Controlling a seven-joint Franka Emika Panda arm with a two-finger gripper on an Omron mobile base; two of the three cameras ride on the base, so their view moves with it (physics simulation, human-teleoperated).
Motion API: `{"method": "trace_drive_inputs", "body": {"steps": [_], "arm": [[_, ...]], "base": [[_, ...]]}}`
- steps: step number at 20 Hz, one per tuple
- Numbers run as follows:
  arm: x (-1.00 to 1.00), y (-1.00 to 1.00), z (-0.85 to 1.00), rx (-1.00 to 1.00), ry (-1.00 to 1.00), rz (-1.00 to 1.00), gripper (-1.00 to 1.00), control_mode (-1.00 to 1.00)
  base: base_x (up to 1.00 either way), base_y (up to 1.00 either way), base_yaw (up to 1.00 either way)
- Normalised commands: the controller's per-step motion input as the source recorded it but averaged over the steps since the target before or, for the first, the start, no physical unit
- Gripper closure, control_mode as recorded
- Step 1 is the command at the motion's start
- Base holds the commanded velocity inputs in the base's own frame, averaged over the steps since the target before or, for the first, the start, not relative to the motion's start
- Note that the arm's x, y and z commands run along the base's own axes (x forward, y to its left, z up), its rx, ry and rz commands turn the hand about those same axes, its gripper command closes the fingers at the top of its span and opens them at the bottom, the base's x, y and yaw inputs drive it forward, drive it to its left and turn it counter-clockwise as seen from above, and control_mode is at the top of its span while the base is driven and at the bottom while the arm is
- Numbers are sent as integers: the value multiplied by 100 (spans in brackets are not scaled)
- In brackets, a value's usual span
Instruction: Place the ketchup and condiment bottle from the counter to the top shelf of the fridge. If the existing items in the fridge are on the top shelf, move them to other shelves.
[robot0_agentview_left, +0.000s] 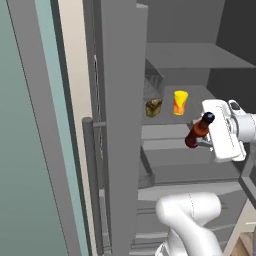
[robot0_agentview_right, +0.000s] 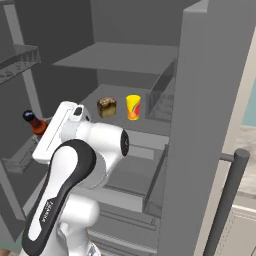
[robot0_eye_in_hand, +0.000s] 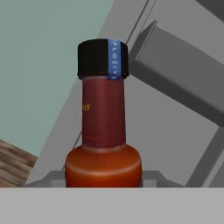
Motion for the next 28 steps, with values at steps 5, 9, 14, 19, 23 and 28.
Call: {"method": "trace_drive_inputs", "body": {"steps": [5, 9, 14, 19, 23, 28], "arm": [[0, 0, 0, 0, 0, 0, 100, 100], [16, 10, 10, 0, 0, -5, 100, -100], [51, 28, 54, 0, 0, -32, 100, -100], [56, 7, 70, 1, 0, -36, 100, -100], [62, -48, 78, 10, 4, -28, 100, -100], [50, -36, 68, 18, 5, -27, 100, -100]], "base": [[82, 26, -1], [57, 28, -6], [0, 0, 0], [0, 0, 0], [0, 0, 0], [0, 0, 0]]}}
